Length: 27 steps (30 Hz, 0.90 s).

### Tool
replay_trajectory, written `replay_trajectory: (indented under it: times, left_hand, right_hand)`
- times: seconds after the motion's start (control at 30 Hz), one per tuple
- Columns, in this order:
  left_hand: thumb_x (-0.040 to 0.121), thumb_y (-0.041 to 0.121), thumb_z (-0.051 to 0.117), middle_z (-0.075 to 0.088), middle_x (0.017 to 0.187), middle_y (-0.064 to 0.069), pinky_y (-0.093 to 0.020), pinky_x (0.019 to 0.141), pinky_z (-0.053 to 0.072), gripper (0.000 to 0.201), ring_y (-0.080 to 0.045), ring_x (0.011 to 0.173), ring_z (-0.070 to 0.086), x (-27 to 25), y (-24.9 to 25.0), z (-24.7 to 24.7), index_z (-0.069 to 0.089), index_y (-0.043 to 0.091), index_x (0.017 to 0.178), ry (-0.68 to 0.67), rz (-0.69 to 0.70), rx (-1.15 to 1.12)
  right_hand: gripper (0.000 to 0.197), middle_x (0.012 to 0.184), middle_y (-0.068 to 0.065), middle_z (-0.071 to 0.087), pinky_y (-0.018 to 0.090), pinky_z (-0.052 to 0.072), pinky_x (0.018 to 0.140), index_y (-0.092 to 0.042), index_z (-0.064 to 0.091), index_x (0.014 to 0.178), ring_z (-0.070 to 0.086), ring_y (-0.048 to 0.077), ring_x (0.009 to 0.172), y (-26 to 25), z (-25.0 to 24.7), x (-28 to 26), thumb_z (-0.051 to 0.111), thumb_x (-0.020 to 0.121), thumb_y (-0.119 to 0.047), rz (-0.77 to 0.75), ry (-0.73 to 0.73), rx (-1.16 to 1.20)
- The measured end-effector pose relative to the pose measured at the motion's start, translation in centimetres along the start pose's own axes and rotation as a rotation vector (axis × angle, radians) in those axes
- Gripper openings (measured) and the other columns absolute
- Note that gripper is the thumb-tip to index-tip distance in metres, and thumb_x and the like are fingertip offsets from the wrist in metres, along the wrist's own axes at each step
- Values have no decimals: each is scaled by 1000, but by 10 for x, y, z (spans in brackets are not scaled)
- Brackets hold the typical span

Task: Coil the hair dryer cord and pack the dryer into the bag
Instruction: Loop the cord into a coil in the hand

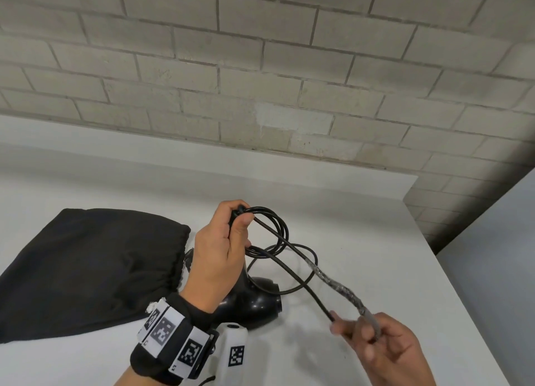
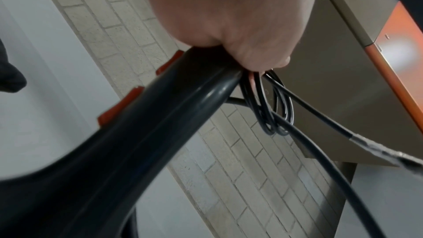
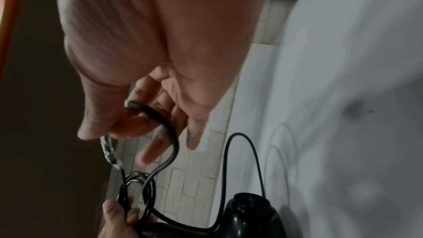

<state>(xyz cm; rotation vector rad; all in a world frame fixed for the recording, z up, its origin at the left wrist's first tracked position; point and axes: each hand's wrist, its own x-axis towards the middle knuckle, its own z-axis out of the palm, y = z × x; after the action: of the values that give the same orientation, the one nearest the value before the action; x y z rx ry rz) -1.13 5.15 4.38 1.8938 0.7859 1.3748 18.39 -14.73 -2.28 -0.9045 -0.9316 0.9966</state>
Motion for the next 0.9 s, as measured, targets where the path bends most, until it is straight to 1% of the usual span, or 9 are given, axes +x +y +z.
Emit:
replay_trajectory:
  times: [0.1, 0.17, 0.23, 0.33, 0.4, 0.5, 0.6, 0.67, 0.9]
  left_hand:
    - [96, 50, 38, 62, 78, 7, -15, 55, 49, 13, -8, 64, 65, 1, -1, -1, 48, 43, 101, -3, 8, 20]
    - [95, 49, 39, 62, 80, 5, -18, 54, 49, 11, -11, 65, 65, -1, 2, 0, 47, 44, 100, -24, 29, 30]
    - [96, 47, 39, 60, 78, 2, -24, 52, 48, 10, -18, 64, 63, -5, 6, 3, 48, 43, 97, -50, 61, 31]
    - [96, 47, 39, 59, 76, 1, -30, 54, 49, 11, -21, 62, 61, -5, 8, 5, 49, 42, 96, -41, 50, 15]
    - [96, 48, 39, 60, 75, 5, -30, 56, 51, 13, -18, 63, 63, -3, 4, 3, 49, 42, 99, -16, 19, 4]
    - [96, 49, 38, 60, 71, 11, -27, 59, 54, 15, -10, 63, 64, 0, -1, 1, 50, 41, 100, 2, -26, -1]
    - [95, 51, 38, 60, 71, 10, -19, 56, 51, 16, -9, 63, 64, 0, -2, 1, 50, 40, 99, 5, -26, 0]
    - [95, 50, 38, 61, 75, 8, -12, 55, 47, 15, -8, 63, 64, -1, -2, 1, 50, 41, 99, -2, -11, 3]
    - [95, 48, 40, 62, 77, 6, -12, 55, 46, 13, -12, 64, 64, -5, 0, 2, 50, 41, 98, -18, 10, 1]
  right_hand:
    - [22, 69, 10, 64, 47, 52, 94, 8, 64, 100, 66, 25, 64, 7, -12, -11, 72, 85, -6, 76, -5, 134]
    - [49, 54, 15, 60, 29, 54, 59, 0, 71, 80, 52, 20, 45, -9, -15, -15, 91, 61, -41, 160, 124, -147]
    - [66, 47, 17, 53, 19, 28, 46, -2, 67, 62, 39, 17, 44, -19, -22, -20, 91, 41, -60, 225, 277, -463]
    - [52, 56, 27, 57, 21, 40, 56, -1, 63, 62, 59, 30, 55, -15, -29, -3, 89, 60, -45, 153, 373, -526]
    - [22, 81, 35, 60, 43, 51, 91, 10, 59, 78, 63, 52, 97, -15, -23, -7, 70, 85, -7, -27, 173, -98]
    - [10, 80, 29, 44, 67, 18, 111, 14, 46, 101, 52, 59, 104, -20, -11, -2, 37, 97, 17, -110, 235, 357]
    - [39, 48, 5, 29, 55, 57, 74, -6, 53, 74, 51, 21, 41, -17, 6, -2, 90, 67, -16, 145, 200, 249]
    - [66, 40, -5, 26, 38, 54, 48, -7, 49, 62, 28, 9, 28, -29, 2, -10, 100, 35, -39, 394, 324, 54]
    - [45, 52, -1, 15, 15, 17, 37, -6, 49, 69, 14, 7, 36, -49, -10, 11, 87, 66, -30, 734, 252, -176]
